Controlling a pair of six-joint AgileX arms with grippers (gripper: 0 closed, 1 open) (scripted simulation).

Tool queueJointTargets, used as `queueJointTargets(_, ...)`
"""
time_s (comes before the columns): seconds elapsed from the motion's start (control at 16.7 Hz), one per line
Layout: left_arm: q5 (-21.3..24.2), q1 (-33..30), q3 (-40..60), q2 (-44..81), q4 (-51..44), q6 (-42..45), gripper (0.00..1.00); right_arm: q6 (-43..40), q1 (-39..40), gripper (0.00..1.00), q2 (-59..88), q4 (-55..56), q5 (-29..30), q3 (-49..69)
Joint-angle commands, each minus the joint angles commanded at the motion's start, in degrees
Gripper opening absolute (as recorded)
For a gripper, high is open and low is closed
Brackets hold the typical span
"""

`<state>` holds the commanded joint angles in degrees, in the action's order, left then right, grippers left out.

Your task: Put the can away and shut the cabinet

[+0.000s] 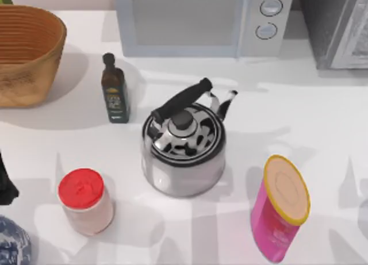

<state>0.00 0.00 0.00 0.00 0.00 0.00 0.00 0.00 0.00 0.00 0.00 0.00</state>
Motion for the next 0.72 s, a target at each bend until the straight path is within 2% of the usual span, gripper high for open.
queueJointTargets(0.18, 0.0, 0.0, 0.0, 0.0, 0.0, 0.0, 1.0, -0.04, 0.13, 1.0, 0.28, -0.04, -0.07, 0.06)
queueJointTargets(0.36, 0.0, 0.0, 0.0, 0.0, 0.0, 0.0, 1.0, -0.07, -2.03, 1.0, 3.92, 3.34, -3.51, 2.15)
queueJointTargets(0.72, 0.0, 0.0, 0.0, 0.0, 0.0, 0.0, 1.0, -0.23, -15.88, 1.0, 24.09, 21.8, -20.45, 10.59)
